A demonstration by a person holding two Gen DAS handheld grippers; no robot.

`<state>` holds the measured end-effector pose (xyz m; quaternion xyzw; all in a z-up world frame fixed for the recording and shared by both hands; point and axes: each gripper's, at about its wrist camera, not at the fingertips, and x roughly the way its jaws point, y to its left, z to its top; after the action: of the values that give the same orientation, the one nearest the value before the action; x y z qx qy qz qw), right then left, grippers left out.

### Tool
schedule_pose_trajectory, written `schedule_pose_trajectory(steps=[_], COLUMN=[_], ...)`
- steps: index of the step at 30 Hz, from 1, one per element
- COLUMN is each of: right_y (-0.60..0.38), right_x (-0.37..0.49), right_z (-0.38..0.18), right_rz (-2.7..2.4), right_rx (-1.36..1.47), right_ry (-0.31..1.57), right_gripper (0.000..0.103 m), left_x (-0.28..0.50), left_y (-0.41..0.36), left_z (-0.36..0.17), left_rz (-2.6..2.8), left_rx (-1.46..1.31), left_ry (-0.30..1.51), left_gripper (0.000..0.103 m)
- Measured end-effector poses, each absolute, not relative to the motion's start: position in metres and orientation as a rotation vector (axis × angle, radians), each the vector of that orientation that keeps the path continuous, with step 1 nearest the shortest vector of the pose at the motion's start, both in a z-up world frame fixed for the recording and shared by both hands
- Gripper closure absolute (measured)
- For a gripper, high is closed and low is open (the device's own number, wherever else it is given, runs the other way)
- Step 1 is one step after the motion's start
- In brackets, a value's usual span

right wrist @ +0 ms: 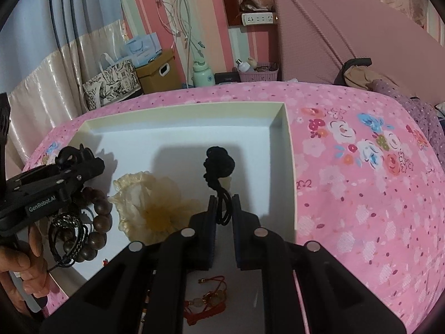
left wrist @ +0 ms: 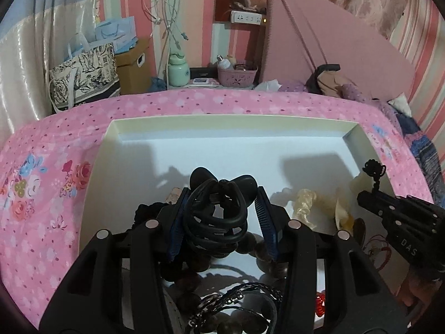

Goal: Organize jewelry
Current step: 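Carry the claw clip and knotted pendant into the white tray and open both tools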

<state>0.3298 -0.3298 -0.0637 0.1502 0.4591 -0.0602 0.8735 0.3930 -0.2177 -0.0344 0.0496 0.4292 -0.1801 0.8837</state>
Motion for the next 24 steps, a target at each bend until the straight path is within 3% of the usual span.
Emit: schedule_pose_trajectory(steps=[8,13,19,20,21,22,24], right_y=[-0.329,-0.330,-0.335,-0.336,-0.338,-0.340,-0.343], right_x=[0.332,0.331,0.325,0.323,0.322,0.320,0.314], right_z=[-0.065,-0.063,-0.056,-0.051,-0.046,-0.042,-0.029], right_rz=[-0.132,-0.132,-0.136,-0.134,-0.132,-0.129,-0.109], right_rx=[0.314,0.318,0.328,0.331,0.336,0.341,0.346], right_ry=[0.964,0.955,0.937,0.925,0.914,0.902,0.868], right_gripper=[0.090,0.089,0.088,0.085,0.069,0.061,0.056], left_x=[0.401,0.400,0.399,0.398,0.397,0.396,0.391], left_y=[-0.220,-0.221,-0.208,-0.207,-0.206,-0.203,-0.196], left_z=[-0.043,-0.042,-0.035,-0.033,-0.031,-0.027,-0.017], left_rz=[-0.399,-0.408,-0.428,-0.426,-0.426,-0.426,-0.416], left_rx=[0.102,0.110,0.035,0.035,0.037,0.037,0.035], left_ry=[0.949,0.939,0.923,0.918,0.915,0.905,0.881], left_gripper=[0.056,0.040,0.032,0.032,0.032,0.032,0.032])
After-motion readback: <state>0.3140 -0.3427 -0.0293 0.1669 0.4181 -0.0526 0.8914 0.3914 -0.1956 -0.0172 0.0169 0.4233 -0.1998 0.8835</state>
